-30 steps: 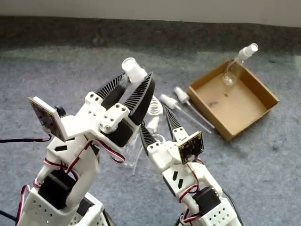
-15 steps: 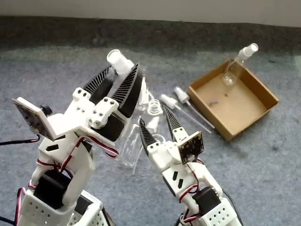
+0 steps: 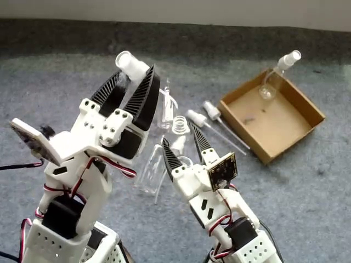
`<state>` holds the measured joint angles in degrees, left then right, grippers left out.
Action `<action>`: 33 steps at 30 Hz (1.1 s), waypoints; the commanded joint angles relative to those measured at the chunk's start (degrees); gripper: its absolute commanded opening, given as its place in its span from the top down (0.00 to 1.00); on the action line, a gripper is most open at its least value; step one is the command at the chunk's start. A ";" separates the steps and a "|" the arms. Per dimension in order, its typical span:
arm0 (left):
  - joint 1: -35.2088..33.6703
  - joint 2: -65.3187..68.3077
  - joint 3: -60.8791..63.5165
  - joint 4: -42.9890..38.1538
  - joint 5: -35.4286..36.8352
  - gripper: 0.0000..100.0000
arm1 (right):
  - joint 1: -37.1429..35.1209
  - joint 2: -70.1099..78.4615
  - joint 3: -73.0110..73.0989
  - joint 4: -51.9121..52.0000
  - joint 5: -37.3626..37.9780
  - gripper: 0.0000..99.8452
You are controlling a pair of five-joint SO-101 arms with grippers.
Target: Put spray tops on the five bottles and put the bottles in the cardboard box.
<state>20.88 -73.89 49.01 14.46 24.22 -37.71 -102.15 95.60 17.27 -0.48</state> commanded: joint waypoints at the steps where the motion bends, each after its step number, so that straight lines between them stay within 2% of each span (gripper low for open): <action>1: 3.91 -0.57 -1.54 4.13 -0.44 0.94 | -0.48 -0.75 7.25 0.13 0.00 0.79; 9: 4.26 -0.13 -7.96 14.77 -0.44 0.94 | -0.48 -0.75 7.25 0.13 0.09 0.79; 33: 4.62 -0.04 -7.60 15.03 -0.26 0.94 | -0.48 -0.84 7.08 -0.13 0.18 0.79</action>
<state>24.13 -73.89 44.35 29.49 24.22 -37.71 -102.15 95.60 17.36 -0.48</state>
